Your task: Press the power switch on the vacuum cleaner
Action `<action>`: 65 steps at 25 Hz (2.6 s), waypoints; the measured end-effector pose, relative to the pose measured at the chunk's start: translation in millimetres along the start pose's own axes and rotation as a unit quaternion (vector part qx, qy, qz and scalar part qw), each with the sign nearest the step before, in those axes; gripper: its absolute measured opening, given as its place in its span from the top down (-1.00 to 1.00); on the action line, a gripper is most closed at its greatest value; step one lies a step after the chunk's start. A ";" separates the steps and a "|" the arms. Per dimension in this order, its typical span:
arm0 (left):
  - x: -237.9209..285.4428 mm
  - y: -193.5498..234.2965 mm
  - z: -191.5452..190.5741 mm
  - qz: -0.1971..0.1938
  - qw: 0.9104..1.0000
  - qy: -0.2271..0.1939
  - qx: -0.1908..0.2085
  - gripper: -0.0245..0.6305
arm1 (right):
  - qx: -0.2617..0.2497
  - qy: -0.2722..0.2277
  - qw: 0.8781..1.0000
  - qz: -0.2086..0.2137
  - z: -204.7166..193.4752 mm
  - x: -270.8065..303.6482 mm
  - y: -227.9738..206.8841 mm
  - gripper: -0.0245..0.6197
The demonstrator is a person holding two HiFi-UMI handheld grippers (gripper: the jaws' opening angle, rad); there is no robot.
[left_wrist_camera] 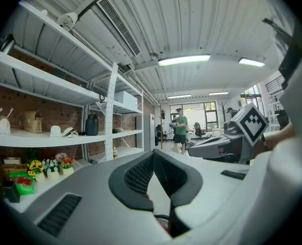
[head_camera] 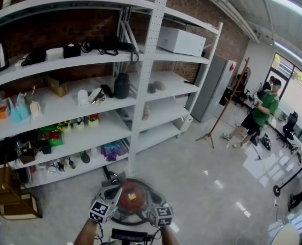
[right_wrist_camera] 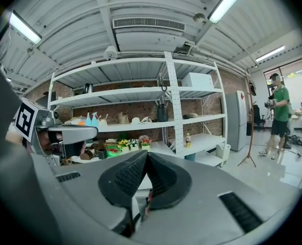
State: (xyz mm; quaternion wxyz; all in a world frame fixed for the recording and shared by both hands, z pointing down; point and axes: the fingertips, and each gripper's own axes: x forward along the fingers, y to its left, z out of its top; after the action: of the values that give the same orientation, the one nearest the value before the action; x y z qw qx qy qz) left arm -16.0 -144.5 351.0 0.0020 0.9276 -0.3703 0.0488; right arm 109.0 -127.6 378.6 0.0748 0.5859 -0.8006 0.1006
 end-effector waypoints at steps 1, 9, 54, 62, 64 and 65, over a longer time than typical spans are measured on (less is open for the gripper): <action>-1.1 -1.6 2.3 -0.002 1.000 -0.003 0.000 0.91 | -0.002 -0.002 1.000 0.001 2.4 -2.2 1.7 0.89; -7.1 -7.8 13.4 -0.015 1.000 -0.014 0.006 0.91 | -0.001 -0.018 1.000 -0.008 13.5 -17.4 7.2 0.89; -6.9 7.3 12.2 0.007 1.000 -0.010 -0.002 0.91 | 0.023 -0.021 0.999 -0.012 13.3 -28.9 -8.1 0.89; -10.3 5.4 14.5 0.010 1.000 -0.009 0.004 0.91 | 0.026 -0.022 0.999 -0.005 12.3 -32.3 -5.3 0.89; -11.2 4.9 13.9 0.010 1.000 -0.010 0.003 0.91 | 0.024 -0.021 0.999 -0.006 11.0 -33.8 -5.1 0.89; -11.6 4.0 14.3 0.009 1.000 -0.009 0.002 0.91 | 0.024 -0.021 0.999 -0.006 10.4 -34.5 -5.0 0.89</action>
State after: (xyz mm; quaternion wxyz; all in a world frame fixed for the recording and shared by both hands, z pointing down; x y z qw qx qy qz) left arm -25.8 -140.0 335.6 -0.0038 0.9247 -0.3786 0.0409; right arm 124.2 -99.8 360.6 0.0445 0.5943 -0.7958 0.1075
